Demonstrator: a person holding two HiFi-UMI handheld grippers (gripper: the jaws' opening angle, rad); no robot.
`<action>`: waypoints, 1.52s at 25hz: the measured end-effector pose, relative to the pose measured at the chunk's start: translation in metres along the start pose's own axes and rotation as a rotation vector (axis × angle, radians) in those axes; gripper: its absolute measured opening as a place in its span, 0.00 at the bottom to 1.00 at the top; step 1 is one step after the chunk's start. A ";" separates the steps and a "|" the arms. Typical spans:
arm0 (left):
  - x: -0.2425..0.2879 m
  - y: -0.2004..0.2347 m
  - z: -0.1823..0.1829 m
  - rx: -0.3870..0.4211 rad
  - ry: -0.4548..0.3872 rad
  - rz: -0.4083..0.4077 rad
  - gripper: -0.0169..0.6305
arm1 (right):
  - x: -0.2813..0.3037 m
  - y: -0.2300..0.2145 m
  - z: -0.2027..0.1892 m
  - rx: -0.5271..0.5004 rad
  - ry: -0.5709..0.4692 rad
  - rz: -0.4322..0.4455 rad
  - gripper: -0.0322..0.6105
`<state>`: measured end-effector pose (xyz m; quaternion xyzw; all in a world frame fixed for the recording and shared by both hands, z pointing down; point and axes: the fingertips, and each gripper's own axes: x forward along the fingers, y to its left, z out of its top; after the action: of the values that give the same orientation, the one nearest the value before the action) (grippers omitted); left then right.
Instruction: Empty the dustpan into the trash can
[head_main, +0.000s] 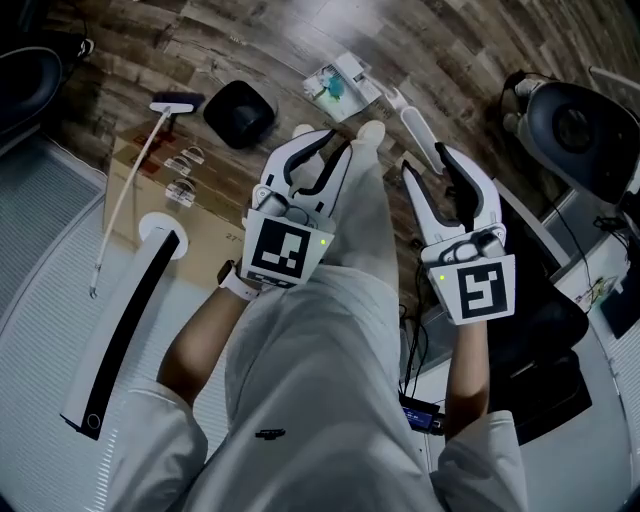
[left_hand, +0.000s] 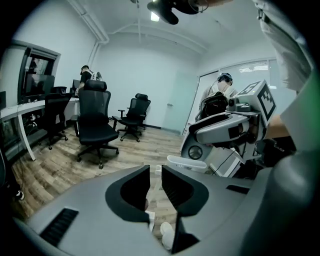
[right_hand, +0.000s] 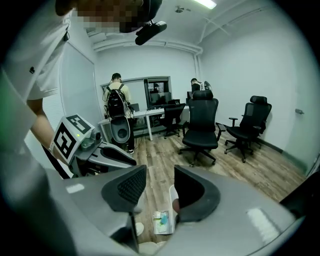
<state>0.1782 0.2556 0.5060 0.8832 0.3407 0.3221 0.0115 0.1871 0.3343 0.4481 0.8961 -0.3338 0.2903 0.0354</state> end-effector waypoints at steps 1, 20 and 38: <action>0.006 0.000 -0.004 0.002 0.003 -0.005 0.13 | 0.002 -0.002 -0.004 -0.002 0.008 -0.003 0.34; 0.093 -0.005 -0.082 0.140 0.098 -0.109 0.23 | 0.049 -0.033 -0.067 -0.117 0.161 -0.019 0.41; 0.162 -0.010 -0.095 0.203 0.080 -0.158 0.30 | 0.060 -0.034 -0.092 -0.093 0.226 0.021 0.39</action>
<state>0.2083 0.3428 0.6692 0.8368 0.4401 0.3190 -0.0661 0.1990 0.3497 0.5620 0.8515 -0.3502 0.3740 0.1113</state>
